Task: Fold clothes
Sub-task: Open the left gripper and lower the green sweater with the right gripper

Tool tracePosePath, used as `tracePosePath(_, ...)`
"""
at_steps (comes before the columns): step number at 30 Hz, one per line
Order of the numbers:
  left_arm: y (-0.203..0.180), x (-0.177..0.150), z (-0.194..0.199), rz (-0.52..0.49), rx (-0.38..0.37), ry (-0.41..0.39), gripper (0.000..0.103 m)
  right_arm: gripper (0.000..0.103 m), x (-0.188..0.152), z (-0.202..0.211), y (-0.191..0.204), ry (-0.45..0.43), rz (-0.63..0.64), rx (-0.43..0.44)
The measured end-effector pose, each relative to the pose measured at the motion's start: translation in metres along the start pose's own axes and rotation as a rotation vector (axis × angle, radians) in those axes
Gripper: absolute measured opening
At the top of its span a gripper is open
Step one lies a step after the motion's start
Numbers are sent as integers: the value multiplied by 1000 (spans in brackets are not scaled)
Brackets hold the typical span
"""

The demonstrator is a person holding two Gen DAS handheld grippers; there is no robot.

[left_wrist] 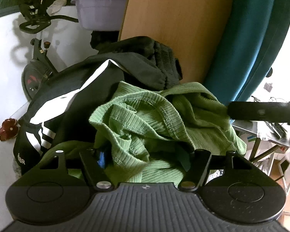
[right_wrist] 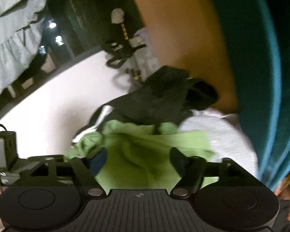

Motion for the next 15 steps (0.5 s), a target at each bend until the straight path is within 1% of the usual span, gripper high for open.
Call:
tracePosePath(3, 0, 0, -2, -1, 0, 0, 69, 95, -3, 0, -22, -2, -4, -77)
tracePosePath(5, 0, -1, -2, -2, 0, -1, 69, 98, -9, -8, -35, -6, -31, -112)
tracePosePath(6, 0, -1, -2, -4, -2, -2, 69, 102, -12, -14, -38, 0, -35, -110)
tracePosePath(9, 2, -2, -1, -6, 4, -4, 69, 102, -23, -37, -43, 37, -34, -93)
tracePosePath(12, 4, -3, 0, -3, 15, -2, 69, 102, -36, -58, -45, 111, -77, -55)
tracePosePath(13, 5, -3, 0, -2, 19, -2, 69, 98, -41, -62, -45, 152, -114, -19)
tracePosePath(14, 6, -3, 0, 3, 18, -2, 69, 84, -44, -62, -42, 176, -117, -1)
tracePosePath(15, 7, -3, 1, 8, 18, -2, 69, 73, -48, -61, -39, 199, -120, 17)
Point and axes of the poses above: each gripper's, at about its wrist camera, not at the fingertips, and z roughly against the way its jaws point, y to its left, x to its top, the point moved 1 cm from there along -z, roughly the way its jaws point, and after that the axes turned 15 degrees about -y, right-handed, at the moved point
